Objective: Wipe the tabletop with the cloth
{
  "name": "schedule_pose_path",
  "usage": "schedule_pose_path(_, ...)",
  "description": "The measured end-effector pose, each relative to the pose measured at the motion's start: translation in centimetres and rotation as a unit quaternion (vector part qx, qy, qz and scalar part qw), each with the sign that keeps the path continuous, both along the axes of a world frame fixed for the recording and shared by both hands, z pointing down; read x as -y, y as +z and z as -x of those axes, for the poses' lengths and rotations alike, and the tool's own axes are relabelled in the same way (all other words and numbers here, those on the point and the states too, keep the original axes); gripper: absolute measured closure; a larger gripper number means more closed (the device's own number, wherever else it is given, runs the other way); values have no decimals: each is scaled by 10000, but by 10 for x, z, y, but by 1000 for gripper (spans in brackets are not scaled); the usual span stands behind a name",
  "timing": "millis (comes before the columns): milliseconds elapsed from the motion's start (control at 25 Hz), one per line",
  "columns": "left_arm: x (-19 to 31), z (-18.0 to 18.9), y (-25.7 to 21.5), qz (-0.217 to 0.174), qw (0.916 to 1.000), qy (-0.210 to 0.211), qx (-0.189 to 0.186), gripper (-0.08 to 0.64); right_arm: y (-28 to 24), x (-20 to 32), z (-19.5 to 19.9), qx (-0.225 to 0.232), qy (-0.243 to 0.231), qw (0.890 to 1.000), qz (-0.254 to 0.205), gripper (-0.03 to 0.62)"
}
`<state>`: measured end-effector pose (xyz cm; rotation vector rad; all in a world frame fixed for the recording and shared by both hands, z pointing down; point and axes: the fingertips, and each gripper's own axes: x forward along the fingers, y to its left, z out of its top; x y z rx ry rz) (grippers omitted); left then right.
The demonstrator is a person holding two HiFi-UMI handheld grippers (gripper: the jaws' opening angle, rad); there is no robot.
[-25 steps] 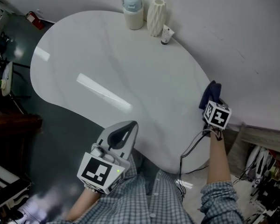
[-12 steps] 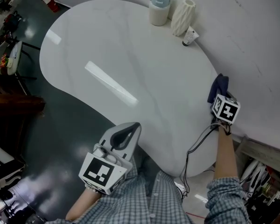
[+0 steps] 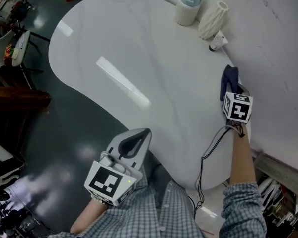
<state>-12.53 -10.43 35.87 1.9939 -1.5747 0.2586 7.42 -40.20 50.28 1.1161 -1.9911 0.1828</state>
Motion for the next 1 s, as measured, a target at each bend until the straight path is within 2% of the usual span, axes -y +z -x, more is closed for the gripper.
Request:
schedule_pose_path(320, 0, 8, -1, -178, 9997, -27, -175, 555, -4, -45, 94, -30, -1202, 9925, -227, 540)
schedule_pose_path(520, -4, 19, 1, -10, 10000, 19, -54, 555, -5, -77, 127, 79, -1685, 9855, -190, 541)
schedule_pose_path(720, -4, 35, -10, -252, 9997, -8, 31, 555, -5, -116, 153, 249, -2202, 9751, -79, 540)
schedule_pose_path(840, -7, 45, -13, -261, 9996, 24, 99, 555, -4, -146, 171, 93, -2766, 9609, -39, 540)
schedule_pose_path(1000, -8, 46, -22, -489, 9986, 179, 12, 555, 4, -200, 200, -168, -3688, 9291, 201, 540)
